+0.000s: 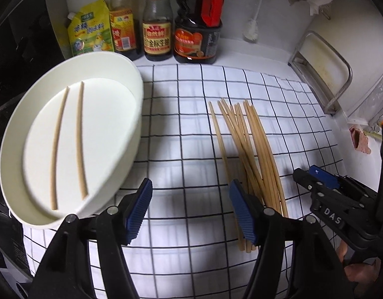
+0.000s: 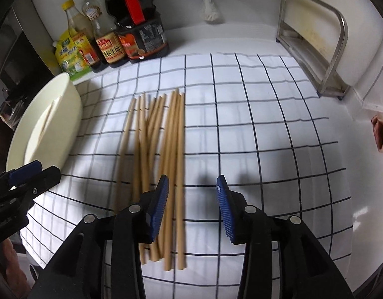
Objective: Organize utensils
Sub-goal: 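Move both open tools back to the chopstick pile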
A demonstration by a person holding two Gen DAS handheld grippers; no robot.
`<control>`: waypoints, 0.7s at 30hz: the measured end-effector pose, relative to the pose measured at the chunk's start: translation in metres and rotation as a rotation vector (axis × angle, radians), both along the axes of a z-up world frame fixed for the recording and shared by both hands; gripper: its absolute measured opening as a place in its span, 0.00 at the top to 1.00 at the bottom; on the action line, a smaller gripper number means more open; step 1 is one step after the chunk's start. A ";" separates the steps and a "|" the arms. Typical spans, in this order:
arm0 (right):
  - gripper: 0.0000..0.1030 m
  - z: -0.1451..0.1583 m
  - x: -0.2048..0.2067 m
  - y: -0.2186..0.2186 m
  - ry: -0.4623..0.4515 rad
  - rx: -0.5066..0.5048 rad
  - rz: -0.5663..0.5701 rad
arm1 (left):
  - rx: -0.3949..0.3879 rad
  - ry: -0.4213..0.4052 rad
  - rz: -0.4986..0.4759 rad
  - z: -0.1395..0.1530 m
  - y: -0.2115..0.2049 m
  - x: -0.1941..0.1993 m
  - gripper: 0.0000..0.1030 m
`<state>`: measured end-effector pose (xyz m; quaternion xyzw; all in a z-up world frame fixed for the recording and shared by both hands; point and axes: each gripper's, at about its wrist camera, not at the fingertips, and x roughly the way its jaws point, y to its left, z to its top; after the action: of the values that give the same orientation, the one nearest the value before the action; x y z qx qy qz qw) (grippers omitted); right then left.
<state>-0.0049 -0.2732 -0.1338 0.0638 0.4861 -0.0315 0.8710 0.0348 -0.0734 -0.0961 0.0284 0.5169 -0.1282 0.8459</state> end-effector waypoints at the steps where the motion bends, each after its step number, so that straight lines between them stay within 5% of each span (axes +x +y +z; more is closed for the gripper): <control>1: 0.62 -0.003 0.001 -0.001 0.003 -0.004 0.001 | 0.002 0.003 0.001 -0.003 -0.002 0.000 0.38; 21: 0.60 -0.030 0.012 0.004 0.007 -0.066 0.069 | 0.016 0.035 0.018 -0.043 -0.024 0.006 0.35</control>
<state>0.0076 -0.2689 -0.1640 0.0180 0.4895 -0.0174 0.8716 0.0412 -0.0972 -0.1387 0.0284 0.5330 -0.1169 0.8375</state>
